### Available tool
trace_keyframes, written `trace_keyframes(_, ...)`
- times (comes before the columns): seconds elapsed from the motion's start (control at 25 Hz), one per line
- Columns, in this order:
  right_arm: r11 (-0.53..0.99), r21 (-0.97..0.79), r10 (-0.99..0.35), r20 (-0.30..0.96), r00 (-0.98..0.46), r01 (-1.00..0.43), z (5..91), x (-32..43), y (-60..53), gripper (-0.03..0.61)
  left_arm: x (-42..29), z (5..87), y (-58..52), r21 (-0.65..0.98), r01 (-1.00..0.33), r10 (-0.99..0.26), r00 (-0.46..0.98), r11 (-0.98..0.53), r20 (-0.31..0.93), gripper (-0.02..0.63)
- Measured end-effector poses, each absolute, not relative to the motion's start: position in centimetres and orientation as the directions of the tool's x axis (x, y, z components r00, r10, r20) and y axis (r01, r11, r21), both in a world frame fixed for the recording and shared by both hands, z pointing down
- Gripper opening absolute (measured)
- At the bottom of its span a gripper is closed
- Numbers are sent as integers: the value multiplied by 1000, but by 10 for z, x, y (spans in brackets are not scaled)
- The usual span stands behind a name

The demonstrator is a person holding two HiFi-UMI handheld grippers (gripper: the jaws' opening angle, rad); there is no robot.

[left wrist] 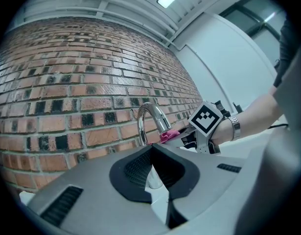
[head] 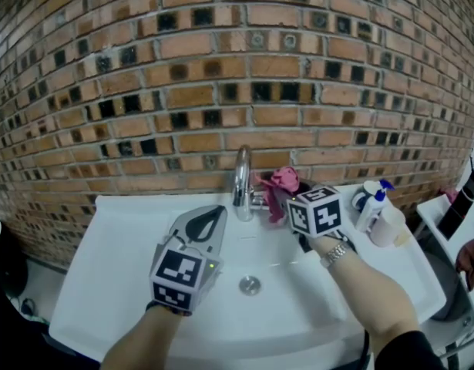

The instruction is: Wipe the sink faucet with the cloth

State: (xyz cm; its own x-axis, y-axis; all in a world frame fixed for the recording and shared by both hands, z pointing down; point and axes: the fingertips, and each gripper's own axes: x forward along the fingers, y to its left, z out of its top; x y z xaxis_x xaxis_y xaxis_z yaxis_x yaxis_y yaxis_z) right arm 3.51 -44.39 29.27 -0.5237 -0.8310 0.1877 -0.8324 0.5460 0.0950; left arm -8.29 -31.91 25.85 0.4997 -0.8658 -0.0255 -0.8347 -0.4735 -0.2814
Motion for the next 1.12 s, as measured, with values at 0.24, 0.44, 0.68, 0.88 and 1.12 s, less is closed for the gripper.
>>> trace_keyframes(0.24,533,120,-844,140,-517,-838,267,38,-443,89,-84,257,-319,-279,-837,-866,498,-471,-31,3)
trace_keyframes(0.44,539,131,-842,108,-528,-832,249,40,-429,91,-85,250,-315,-280,-838,-864,500,-468,-55,3)
trace_keyframes(0.68,568,150,-822,59,-566,-809,217,45,-393,91,-81,237,-302,-267,-831,-848,524,-488,-81,3)
trace_keyframes(0.88,631,153,-772,32,-635,-760,195,43,-350,91,-72,215,-274,-234,-789,-786,604,-568,-128,3)
trace_keyframes(1.12,748,163,-656,38,-754,-643,182,26,-294,91,-45,203,-239,-219,-663,-653,747,-715,-129,40)
